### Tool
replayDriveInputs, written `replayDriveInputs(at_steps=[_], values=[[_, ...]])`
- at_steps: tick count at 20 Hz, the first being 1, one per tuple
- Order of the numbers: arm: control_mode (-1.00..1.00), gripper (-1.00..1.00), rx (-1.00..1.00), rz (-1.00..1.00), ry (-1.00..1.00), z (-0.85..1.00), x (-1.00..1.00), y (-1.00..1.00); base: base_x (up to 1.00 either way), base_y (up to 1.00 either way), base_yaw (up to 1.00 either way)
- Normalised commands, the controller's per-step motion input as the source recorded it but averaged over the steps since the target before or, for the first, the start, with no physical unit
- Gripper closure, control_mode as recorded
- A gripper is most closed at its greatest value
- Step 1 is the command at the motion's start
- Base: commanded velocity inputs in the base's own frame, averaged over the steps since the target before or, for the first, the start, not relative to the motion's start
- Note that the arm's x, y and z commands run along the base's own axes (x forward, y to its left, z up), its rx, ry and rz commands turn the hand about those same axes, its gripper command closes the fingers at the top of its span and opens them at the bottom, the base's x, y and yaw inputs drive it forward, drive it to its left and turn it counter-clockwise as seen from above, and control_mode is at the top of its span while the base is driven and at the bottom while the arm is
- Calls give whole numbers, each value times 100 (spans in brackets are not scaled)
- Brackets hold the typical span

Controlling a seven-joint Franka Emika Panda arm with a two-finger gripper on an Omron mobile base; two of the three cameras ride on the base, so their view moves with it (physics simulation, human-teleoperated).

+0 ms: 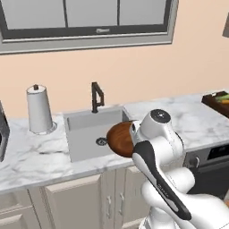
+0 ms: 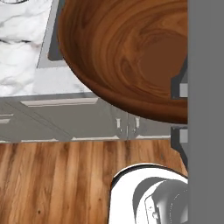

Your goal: Place the two vegetables and bowl onto the tray for setting up a vegetable dip station.

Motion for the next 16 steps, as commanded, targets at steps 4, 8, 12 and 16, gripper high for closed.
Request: replayDriveInputs(at_steps=[4,8,12,16], values=[[100,100,0,0,0,0,0,0,22,-100,0],[100,100,0,0,0,0,0,0,26,-100,0],[100,100,0,0,0,0,0,0,31,-100,0],[100,100,0,0,0,0,0,0,34,-100,0]])
